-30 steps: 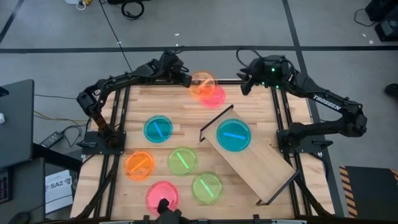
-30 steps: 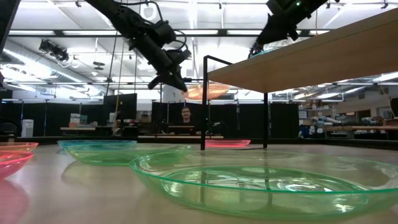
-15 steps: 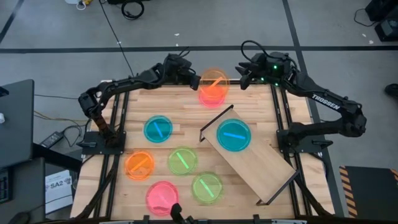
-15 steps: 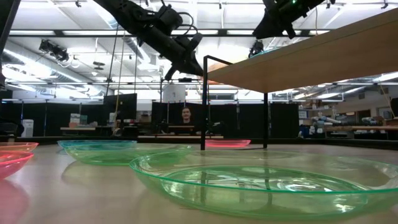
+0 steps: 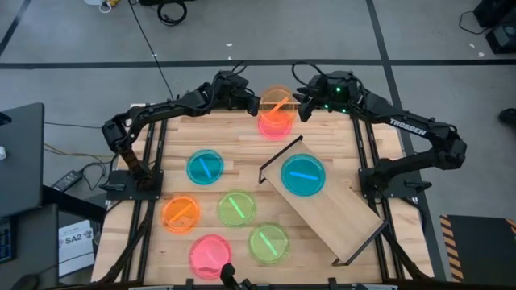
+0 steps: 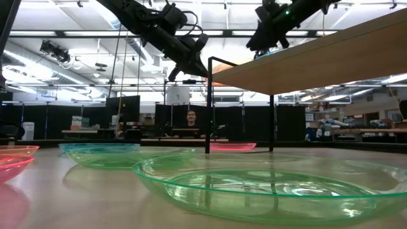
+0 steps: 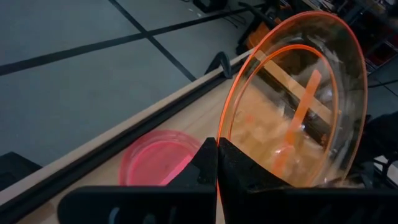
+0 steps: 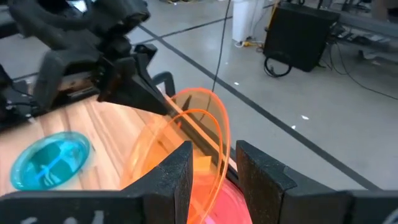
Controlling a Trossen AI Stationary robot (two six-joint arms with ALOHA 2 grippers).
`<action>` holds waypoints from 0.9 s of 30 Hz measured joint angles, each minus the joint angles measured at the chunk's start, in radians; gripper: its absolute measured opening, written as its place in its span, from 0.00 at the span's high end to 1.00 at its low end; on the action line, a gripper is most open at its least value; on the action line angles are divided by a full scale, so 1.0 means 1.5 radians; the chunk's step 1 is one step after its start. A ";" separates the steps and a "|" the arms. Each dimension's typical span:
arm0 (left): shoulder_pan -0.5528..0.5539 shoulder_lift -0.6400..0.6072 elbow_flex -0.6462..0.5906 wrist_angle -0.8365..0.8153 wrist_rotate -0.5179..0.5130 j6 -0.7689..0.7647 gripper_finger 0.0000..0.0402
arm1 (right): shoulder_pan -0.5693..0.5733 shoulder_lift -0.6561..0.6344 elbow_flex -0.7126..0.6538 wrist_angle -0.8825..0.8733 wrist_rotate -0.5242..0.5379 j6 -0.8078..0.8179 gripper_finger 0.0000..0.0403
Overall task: Place and stack plates onto a shelf
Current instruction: Put the top orange plate on the shelf
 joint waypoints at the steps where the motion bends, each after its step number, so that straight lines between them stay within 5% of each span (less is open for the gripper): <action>1: 0.000 0.000 0.000 0.000 0.000 0.000 1.00 | 0.000 0.006 0.000 -0.001 0.004 0.000 0.68; 15: 0.000 0.000 0.000 -0.001 0.000 0.000 1.00 | -0.002 0.036 0.000 0.005 0.032 -0.030 0.70; 27: -0.006 -0.001 0.000 0.013 0.000 0.000 1.00 | -0.003 0.036 0.000 -0.013 0.031 -0.030 0.81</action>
